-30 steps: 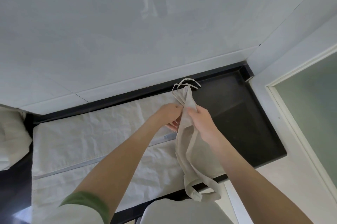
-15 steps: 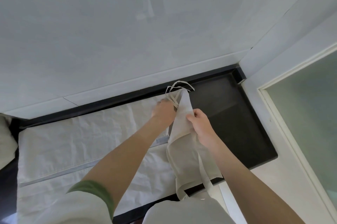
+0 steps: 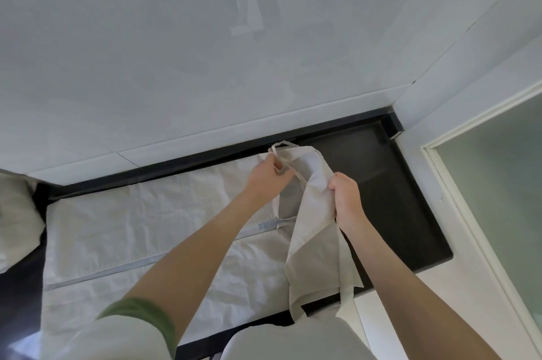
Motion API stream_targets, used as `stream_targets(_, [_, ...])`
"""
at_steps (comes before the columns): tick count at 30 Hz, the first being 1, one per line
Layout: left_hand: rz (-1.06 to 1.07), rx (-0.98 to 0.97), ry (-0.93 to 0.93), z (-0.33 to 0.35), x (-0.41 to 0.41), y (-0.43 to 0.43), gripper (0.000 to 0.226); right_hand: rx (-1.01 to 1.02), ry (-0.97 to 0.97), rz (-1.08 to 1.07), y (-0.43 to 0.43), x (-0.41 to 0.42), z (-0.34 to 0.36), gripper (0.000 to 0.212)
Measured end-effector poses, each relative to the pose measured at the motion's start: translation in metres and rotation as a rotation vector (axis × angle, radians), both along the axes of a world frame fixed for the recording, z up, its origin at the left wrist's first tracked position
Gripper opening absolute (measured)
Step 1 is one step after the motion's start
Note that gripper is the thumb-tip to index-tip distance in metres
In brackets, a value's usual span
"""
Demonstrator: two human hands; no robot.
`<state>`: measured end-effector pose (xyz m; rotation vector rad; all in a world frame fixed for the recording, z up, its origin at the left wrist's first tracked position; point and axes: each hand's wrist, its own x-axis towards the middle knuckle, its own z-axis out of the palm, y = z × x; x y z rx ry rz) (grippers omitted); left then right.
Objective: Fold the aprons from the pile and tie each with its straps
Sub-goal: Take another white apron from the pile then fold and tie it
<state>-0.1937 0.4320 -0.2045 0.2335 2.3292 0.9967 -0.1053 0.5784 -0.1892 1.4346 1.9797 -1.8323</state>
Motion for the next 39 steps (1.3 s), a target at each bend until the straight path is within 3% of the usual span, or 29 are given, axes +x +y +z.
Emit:
stream_targets(4, [-0.029, -0.002, -0.160, 0.000, 0.009, 0.017, 0.054, 0.047, -0.138, 0.044, 0.020, -0.009, 0.000, 0.010])
stream_targets(7, [0.178, 0.133, -0.221, 0.002, -0.001, 0.032, 0.039, 0.029, -0.292, 0.157, 0.026, -0.017, 0.004, 0.005])
stream_targets(11, [0.352, 0.208, -0.259, 0.003, -0.014, 0.043, 0.027, -0.028, -0.053, 0.189, 0.015, 0.001, 0.000, 0.006])
stream_targets(17, [0.327, 0.125, -0.118, 0.013, 0.001, 0.025, 0.028, -0.031, -0.034, 0.286, 0.003, -0.003, -0.011, 0.021])
stream_targets(21, [0.567, 0.379, -0.335, 0.027, -0.006, -0.010, 0.034, 0.070, -0.138, 0.262, -0.006, -0.012, -0.016, 0.027])
stream_targets(23, [0.530, 0.447, -0.458, 0.033, -0.008, -0.031, 0.037, 0.098, -0.163, 0.253, -0.006, -0.016, -0.017, 0.026])
stream_targets(28, [0.501, 0.353, -0.575, 0.032, -0.008, -0.084, 0.034, 0.113, -0.179, 0.205, -0.012, -0.023, -0.008, 0.023])
stream_targets(32, [0.554, 0.146, -0.585, 0.027, -0.004, -0.122, 0.030, 0.166, -0.159, 0.165, -0.025, -0.026, -0.001, 0.025])
stream_targets(39, [0.520, -0.159, -0.456, 0.024, 0.006, -0.161, 0.024, 0.076, -0.057, 0.239, -0.071, -0.036, 0.004, 0.023])
